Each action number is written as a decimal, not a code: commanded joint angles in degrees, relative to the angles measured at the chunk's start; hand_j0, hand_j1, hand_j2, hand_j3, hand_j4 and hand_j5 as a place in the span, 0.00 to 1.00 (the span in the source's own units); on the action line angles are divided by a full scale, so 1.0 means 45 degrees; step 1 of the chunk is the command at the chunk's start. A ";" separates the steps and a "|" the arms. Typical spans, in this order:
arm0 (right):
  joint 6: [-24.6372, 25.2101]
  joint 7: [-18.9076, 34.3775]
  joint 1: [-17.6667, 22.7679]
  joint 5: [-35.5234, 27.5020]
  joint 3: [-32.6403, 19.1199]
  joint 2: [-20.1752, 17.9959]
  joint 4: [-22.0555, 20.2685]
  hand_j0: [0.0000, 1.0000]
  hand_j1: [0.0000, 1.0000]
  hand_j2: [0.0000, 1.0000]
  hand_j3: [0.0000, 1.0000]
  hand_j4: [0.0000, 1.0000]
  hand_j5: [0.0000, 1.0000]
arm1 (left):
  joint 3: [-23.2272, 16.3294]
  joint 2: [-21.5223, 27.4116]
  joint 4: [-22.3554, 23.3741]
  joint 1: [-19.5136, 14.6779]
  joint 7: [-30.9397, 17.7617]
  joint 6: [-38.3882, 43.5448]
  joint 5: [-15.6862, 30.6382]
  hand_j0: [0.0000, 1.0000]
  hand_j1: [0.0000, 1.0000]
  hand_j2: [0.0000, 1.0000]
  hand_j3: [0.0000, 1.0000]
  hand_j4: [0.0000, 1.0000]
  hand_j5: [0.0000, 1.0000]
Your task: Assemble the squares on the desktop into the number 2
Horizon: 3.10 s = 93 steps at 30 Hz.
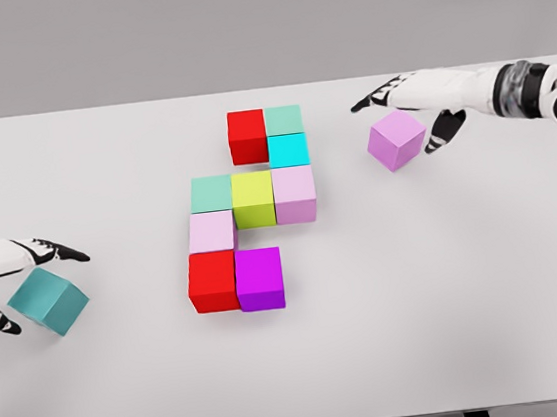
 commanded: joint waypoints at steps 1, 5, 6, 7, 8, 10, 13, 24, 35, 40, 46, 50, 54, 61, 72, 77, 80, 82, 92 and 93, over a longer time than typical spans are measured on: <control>-0.0008 -0.0005 -0.0019 0.0102 0.0222 0.0158 0.0314 1.00 1.00 1.00 1.00 1.00 1.00 | -0.0036 0.0008 -0.0075 0.0000 0.0003 0.0029 0.0079 1.00 1.00 1.00 1.00 1.00 1.00; -0.0047 -0.0005 -0.0234 0.0394 0.0339 0.0334 0.0549 1.00 1.00 1.00 1.00 1.00 1.00 | -0.0075 0.0008 -0.0075 0.0019 0.0003 0.0029 0.0079 1.00 1.00 1.00 1.00 1.00 1.00; -0.0047 -0.0005 -0.0234 0.0493 0.0339 0.0334 0.0549 1.00 1.00 1.00 1.00 1.00 1.00 | -0.0075 0.0027 -0.0075 0.0020 0.0003 0.0029 0.0079 1.00 1.00 1.00 1.00 1.00 1.00; -0.0047 -0.0005 -0.0234 0.0493 0.0339 0.0353 0.0665 1.00 1.00 1.00 1.00 1.00 1.00 | -0.0075 0.0027 -0.0075 0.0020 0.0003 0.0029 0.0079 1.00 1.00 1.00 1.00 1.00 1.00; -0.0047 -0.0005 -0.0293 0.0512 0.0339 0.0411 0.0782 1.00 1.00 1.00 1.00 1.00 1.00 | -0.0075 0.0027 -0.0095 0.0020 0.0003 0.0029 0.0079 1.00 1.00 1.00 1.00 1.00 1.00; -0.0047 -0.0005 -0.0488 0.0590 0.0651 0.0509 0.0842 1.00 1.00 1.00 1.00 1.00 1.00 | -0.0075 0.0027 -0.0095 0.0020 0.0003 0.0029 0.0079 1.00 1.00 1.00 1.00 1.00 1.00; -0.0047 -0.0005 -0.0605 0.0844 0.0886 0.0646 0.1017 1.00 1.00 1.00 1.00 1.00 1.00 | -0.0075 0.0027 -0.0095 0.0020 0.0003 0.0029 0.0079 1.00 1.00 1.00 1.00 1.00 1.00; -0.0105 -0.0005 -0.0801 0.1118 0.1179 0.0978 0.1603 1.00 1.00 1.00 1.00 1.00 1.00 | -0.0133 -0.0031 -0.0075 0.0020 0.0003 0.0029 0.0040 1.00 1.00 1.00 1.00 1.00 1.00; -0.0125 -0.0005 -0.1172 0.1605 0.1511 0.1329 0.2383 1.00 1.00 1.00 1.00 1.00 1.00 | -0.0251 -0.0460 0.0237 0.0020 0.0003 0.0029 0.0020 1.00 1.00 1.00 1.00 1.00 1.00; -0.0125 -0.0005 -0.1211 0.1625 0.1628 0.1349 0.2443 1.00 1.00 1.00 1.00 1.00 1.00 | -0.0270 -0.0520 0.0374 0.0020 0.0003 0.0029 -0.0136 1.00 1.00 1.00 1.00 1.00 1.00; -0.0125 -0.0005 -0.1250 0.1859 0.1745 0.1427 0.2463 1.00 1.00 1.00 1.00 1.00 1.00 | -0.0309 -0.0520 0.0530 0.0020 0.0003 0.0029 -0.0155 1.00 1.00 1.00 1.00 1.00 1.00; -0.0125 -0.0005 -0.1387 0.1938 0.1745 0.1505 0.2833 1.00 1.00 1.00 1.00 1.00 1.00 | -0.0329 -0.0520 0.0530 0.0020 0.0003 0.0029 -0.0155 0.95 0.95 0.95 0.95 0.95 0.95; -0.0125 -0.0005 -0.1426 0.1938 0.1745 0.1603 0.2912 1.00 1.00 1.00 1.00 1.00 1.00 | -0.0329 -0.0500 0.0530 0.0039 0.0003 0.0029 -0.0214 0.77 0.77 0.77 0.77 0.77 0.77; -0.0125 -0.0005 -0.1445 0.1938 0.1882 0.1623 0.2970 1.00 1.00 1.00 1.00 1.00 1.00 | -0.0524 -0.0481 0.0530 0.0039 0.0003 0.0029 -0.0253 0.58 0.58 0.58 0.58 0.58 0.58; -0.0125 -0.0005 -0.1523 0.1938 0.2058 0.1720 0.3224 0.86 0.86 0.86 0.86 0.86 0.86 | -0.0505 -0.0422 0.0413 0.0137 0.0003 0.0029 -0.0253 0.44 0.44 0.44 0.44 0.44 0.44; -0.0125 -0.0005 -0.1523 0.1938 0.2233 0.1798 0.3224 0.81 0.81 0.81 0.81 0.81 0.81 | -0.0505 -0.0403 0.0394 0.0137 0.0003 0.0029 -0.0253 0.38 0.38 0.38 0.38 0.38 0.38; -0.0125 -0.0005 -0.1523 0.1938 0.2311 0.1798 0.3224 0.81 0.81 0.81 0.81 0.81 0.81 | -0.0407 -0.0383 0.0257 0.0117 0.0003 0.0029 -0.0331 0.37 0.37 0.37 0.37 0.37 0.37; -0.0125 -0.0005 -0.1523 0.1938 0.2448 0.1798 0.3224 0.81 0.81 0.81 0.81 0.81 0.81 | -0.0368 -0.0383 0.0237 0.0117 0.0003 0.0029 -0.0331 0.36 0.36 0.36 0.36 0.36 0.36; -0.0418 -0.0005 -0.1543 0.1938 0.2448 0.1798 0.3224 0.58 0.58 0.58 0.58 0.58 0.58 | -0.0016 -0.0461 0.0179 -0.0078 0.0003 0.0029 -0.0312 0.26 0.26 0.26 0.26 0.26 0.26; -0.0437 -0.0005 -0.1543 0.1938 0.2448 0.1798 0.3224 0.58 0.58 0.58 0.58 0.58 0.58 | 0.0003 -0.0481 0.0179 -0.0098 0.0003 0.0029 -0.0312 0.26 0.26 0.26 0.26 0.26 0.26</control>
